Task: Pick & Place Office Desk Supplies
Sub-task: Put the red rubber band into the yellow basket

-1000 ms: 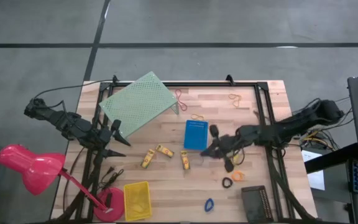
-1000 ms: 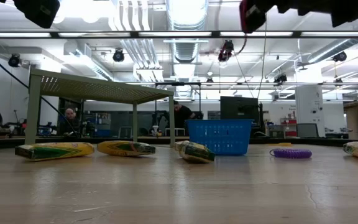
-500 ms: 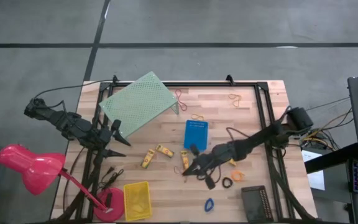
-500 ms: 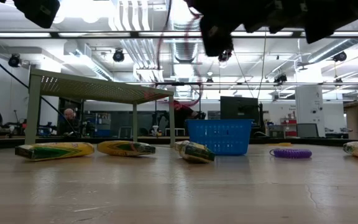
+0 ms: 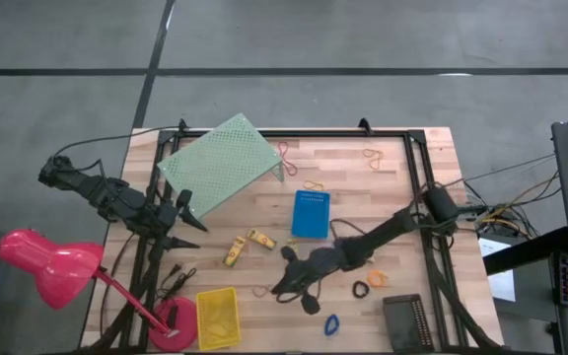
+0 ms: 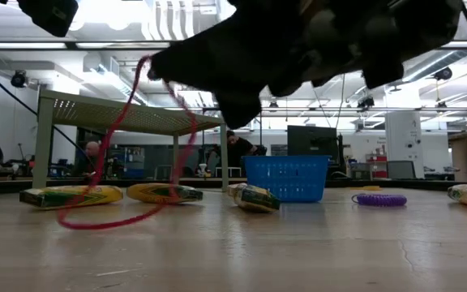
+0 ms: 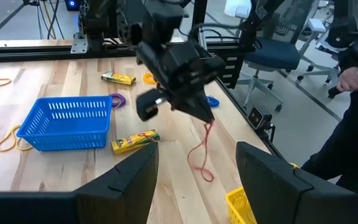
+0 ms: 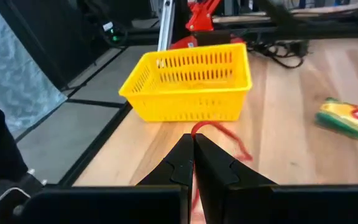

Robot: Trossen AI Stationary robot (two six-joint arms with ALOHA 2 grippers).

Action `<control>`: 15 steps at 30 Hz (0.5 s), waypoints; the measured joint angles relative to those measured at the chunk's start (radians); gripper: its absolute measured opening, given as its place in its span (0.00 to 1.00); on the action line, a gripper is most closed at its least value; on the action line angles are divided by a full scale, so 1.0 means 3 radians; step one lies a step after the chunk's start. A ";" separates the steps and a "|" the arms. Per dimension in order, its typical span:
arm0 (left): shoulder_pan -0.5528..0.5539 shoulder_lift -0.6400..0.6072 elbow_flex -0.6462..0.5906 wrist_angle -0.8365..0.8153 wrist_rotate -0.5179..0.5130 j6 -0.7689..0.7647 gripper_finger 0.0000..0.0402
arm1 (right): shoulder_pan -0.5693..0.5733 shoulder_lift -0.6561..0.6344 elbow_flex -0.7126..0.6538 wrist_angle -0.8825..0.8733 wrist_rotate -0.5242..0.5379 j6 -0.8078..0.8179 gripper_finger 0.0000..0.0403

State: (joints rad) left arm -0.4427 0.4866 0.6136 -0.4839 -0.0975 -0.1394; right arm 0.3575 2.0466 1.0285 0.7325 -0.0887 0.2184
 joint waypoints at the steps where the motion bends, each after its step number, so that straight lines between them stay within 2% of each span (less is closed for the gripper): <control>1: -0.0001 0.0000 0.0000 0.0000 0.0000 0.0000 0.55 | 0.0002 0.0072 0.0073 0.0001 -0.0006 0.0020 0.02; 9: -0.0001 0.0001 0.0000 0.0000 -0.0001 0.0000 0.55 | -0.0006 0.0511 0.0531 -0.0191 -0.0285 0.0370 0.02; 15: -0.0001 0.0000 0.0000 0.0001 0.0000 0.0000 0.55 | -0.0030 0.0621 0.0705 -0.0453 -0.0506 0.0496 0.02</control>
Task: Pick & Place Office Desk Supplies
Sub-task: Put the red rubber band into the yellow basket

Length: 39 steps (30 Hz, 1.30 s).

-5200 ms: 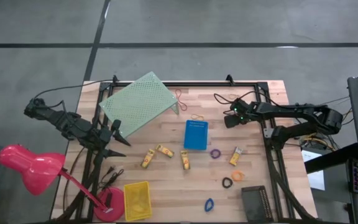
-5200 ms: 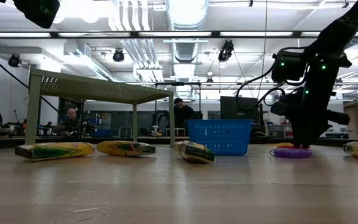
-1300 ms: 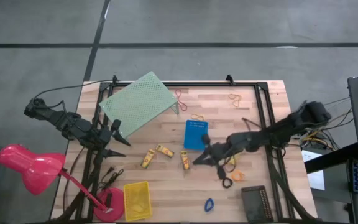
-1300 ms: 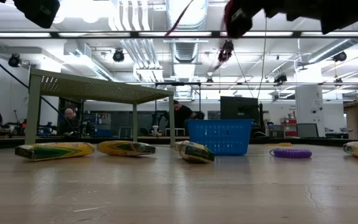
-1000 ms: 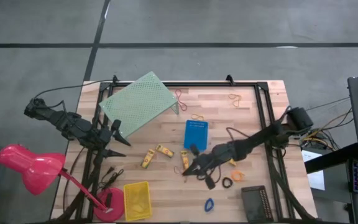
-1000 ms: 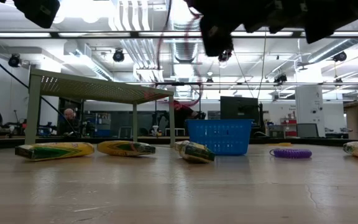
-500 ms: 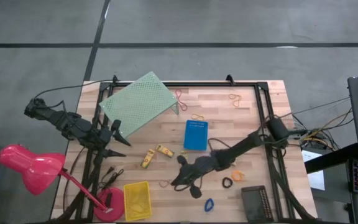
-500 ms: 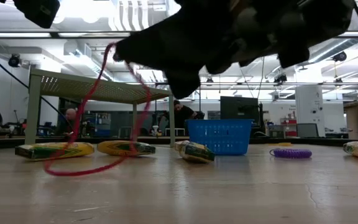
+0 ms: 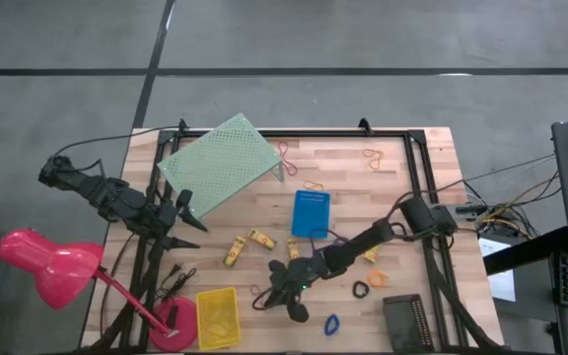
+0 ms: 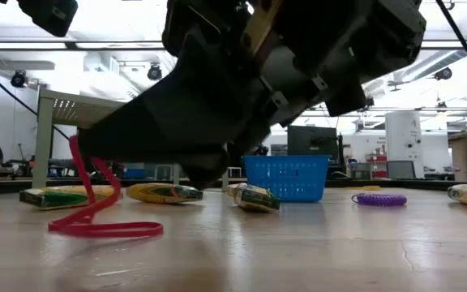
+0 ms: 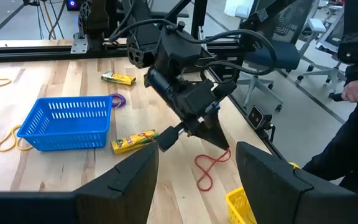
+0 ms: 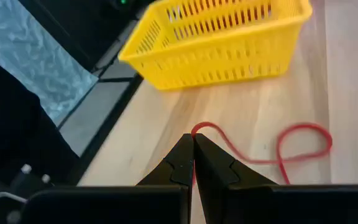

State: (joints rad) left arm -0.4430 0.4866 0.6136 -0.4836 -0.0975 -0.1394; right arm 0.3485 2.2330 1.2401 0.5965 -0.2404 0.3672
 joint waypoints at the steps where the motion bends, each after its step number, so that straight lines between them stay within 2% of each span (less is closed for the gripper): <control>1: 0.0001 0.0000 0.0000 -0.0001 0.0000 0.0000 0.55 | 0.0000 0.0000 0.0021 -0.0003 0.0001 0.0001 0.02; 7: 0.0001 0.0001 0.0000 -0.0015 0.0000 0.0000 0.55 | -0.0009 -0.0027 0.0016 -0.0161 -0.0015 0.0136 0.04; 20: 0.0001 0.0001 0.0000 -0.0034 0.0000 0.0000 0.55 | -0.0006 -0.0034 -0.0003 -0.0135 -0.0015 0.0098 0.26; 26: 0.0001 0.0001 0.0000 -0.0034 -0.0001 0.0000 0.55 | -0.0006 -0.0079 -0.0013 -0.0136 -0.0002 -0.0103 0.27; 32: 0.0001 0.0000 0.0000 -0.0034 0.0000 0.0000 0.55 | -0.0027 -0.0465 -0.0165 -0.0131 0.0179 -0.0289 0.22; 39: 0.0001 0.0001 0.0000 -0.0038 -0.0001 0.0000 0.55 | -0.0129 -0.1345 -0.0774 -0.0123 0.0601 -0.0547 0.21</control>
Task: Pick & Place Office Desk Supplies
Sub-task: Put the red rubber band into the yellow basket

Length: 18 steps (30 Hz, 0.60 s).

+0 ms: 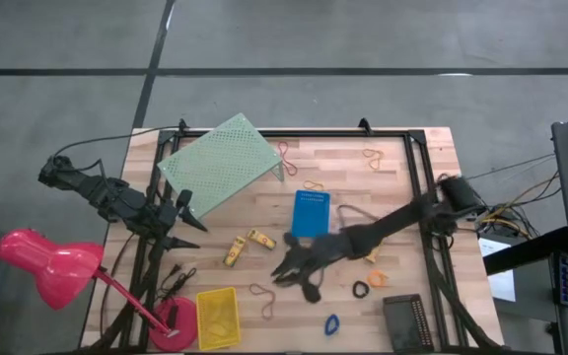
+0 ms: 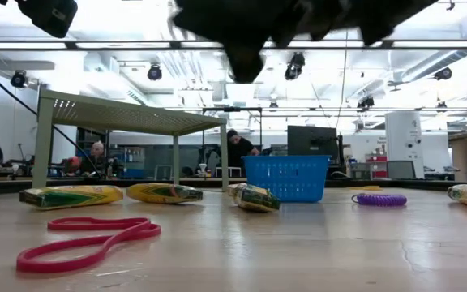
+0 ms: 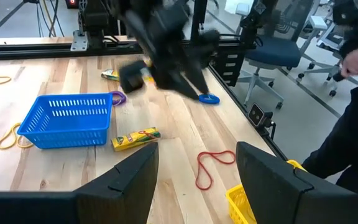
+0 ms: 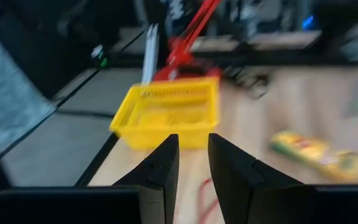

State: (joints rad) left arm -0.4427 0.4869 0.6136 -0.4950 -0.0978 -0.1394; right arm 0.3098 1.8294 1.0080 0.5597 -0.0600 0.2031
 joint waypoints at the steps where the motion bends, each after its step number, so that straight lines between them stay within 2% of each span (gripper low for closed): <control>1: -0.0001 0.0000 0.0000 -0.0011 0.0001 0.0000 0.55 | -0.0010 -0.0160 -0.0120 0.0012 0.0096 -0.0027 0.21; 8: -0.0001 -0.0001 0.0000 -0.0016 0.0001 0.0000 0.55 | -0.0024 -0.1357 -0.1003 0.0003 0.0732 -0.0107 0.21; 18: -0.0001 -0.0001 0.0000 -0.0022 0.0001 0.0000 0.55 | -0.0024 -0.3058 -0.2333 -0.0030 0.0798 -0.0316 0.21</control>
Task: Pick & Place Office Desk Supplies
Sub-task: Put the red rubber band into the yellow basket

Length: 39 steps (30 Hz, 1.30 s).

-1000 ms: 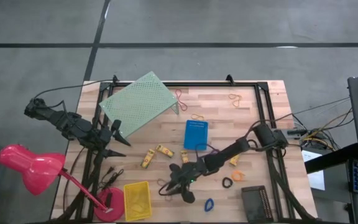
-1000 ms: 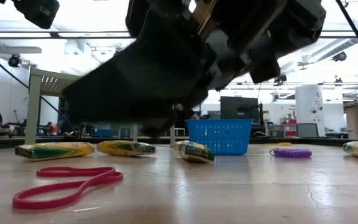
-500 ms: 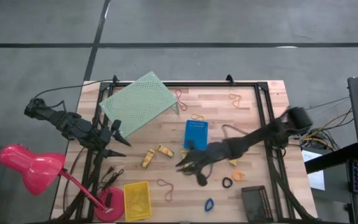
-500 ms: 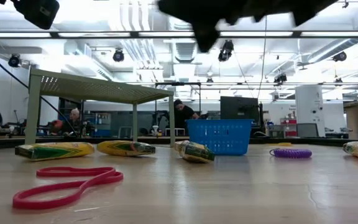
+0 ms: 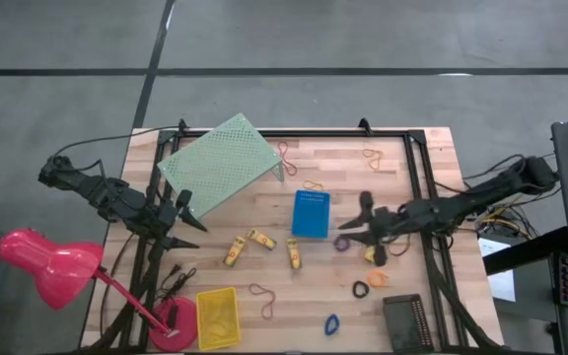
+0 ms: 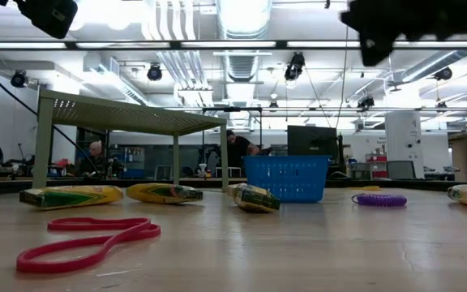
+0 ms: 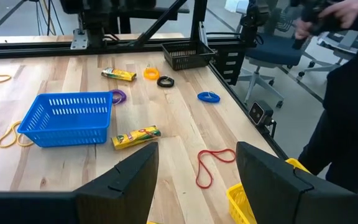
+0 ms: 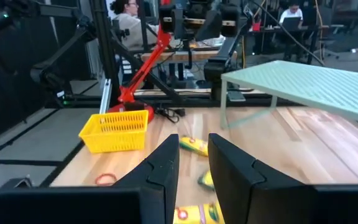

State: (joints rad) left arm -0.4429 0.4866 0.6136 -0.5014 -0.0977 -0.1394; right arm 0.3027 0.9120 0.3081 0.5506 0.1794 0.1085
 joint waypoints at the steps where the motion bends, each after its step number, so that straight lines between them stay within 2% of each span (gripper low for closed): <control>1: -0.0001 0.0000 0.0000 0.0000 0.0000 0.0000 0.55 | 0.0000 -0.0133 -0.0121 0.0007 -0.0001 0.0003 0.21; 9: 0.0000 0.0001 0.0000 0.0001 0.0001 0.0000 0.55 | 0.0000 -0.0888 -0.0759 0.0000 -0.0001 0.0005 0.20; 14: 0.0000 0.0001 0.0000 0.0001 0.0000 0.0000 0.55 | 0.0000 -0.1166 -0.0996 0.0007 0.0022 0.0014 0.18; 17: -0.0001 0.0001 0.0000 0.0001 -0.0001 0.0000 0.55 | 0.0000 -0.1283 -0.0998 -0.0183 0.0022 0.0055 0.18; 30: 0.0000 0.0001 0.0000 0.0001 0.0000 0.0000 0.55 | 0.0000 -0.1310 -0.0997 -0.0256 0.0021 0.0003 0.22; 39: -0.0001 0.0001 0.0000 0.0001 0.0001 0.0000 0.55 | 0.0000 -0.1310 -0.0997 -0.0254 0.0019 0.0012 0.19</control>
State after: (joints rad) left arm -0.4431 0.4870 0.6136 -0.5011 -0.0975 -0.1394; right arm 0.3027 0.5190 0.0090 0.4744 0.1852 0.1119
